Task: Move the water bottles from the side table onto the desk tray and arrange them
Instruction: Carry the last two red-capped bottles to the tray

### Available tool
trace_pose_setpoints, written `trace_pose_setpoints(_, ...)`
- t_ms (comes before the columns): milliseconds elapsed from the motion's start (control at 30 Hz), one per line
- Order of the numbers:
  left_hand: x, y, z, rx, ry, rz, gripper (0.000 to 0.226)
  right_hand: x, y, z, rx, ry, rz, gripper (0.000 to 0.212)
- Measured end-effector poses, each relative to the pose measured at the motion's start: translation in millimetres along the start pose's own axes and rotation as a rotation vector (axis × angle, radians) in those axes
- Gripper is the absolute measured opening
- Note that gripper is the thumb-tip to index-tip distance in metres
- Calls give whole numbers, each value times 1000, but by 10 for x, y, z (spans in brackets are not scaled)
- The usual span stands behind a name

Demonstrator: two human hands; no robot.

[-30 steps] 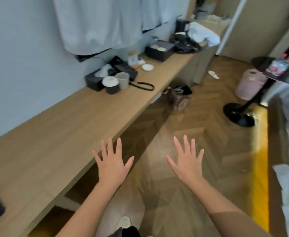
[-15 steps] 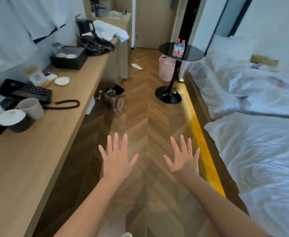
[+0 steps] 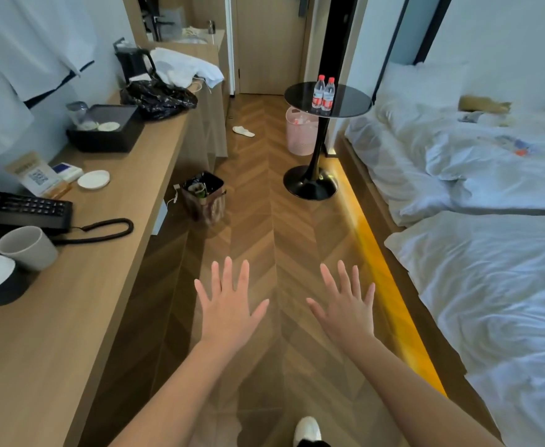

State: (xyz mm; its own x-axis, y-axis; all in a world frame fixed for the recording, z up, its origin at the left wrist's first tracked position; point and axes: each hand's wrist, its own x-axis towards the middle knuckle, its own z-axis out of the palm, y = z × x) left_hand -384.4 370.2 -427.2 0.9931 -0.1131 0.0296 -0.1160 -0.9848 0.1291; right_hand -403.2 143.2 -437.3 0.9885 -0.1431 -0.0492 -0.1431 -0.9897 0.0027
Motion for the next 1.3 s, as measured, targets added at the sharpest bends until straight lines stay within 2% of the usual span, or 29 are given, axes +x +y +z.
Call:
trace_pose_setpoints(200, 649, 298, 168, 5, -42, 12, 78, 656, 193, 147, 30, -16, -15, 80)
trace_pose_setpoints(367, 1299, 663, 263, -30, -92, -62, 77, 1399, 482, 240, 33, -37, -58, 77)
trace_pose_setpoints(700, 2593, 1233, 270, -61, -66, -141, 79, 2864, 1022, -87, 32, -9, -156, 78)
trace_pose_setpoints(1000, 3646, 1479, 270, -107, -57, -131, 81, 3754, 1239, -159, 68, -22, -105, 76)
trace_pose_setpoints(1300, 5352, 1562, 311, -155, -85, -51, 80, 5337, 1220, -218, 61, -39, -31, 76)
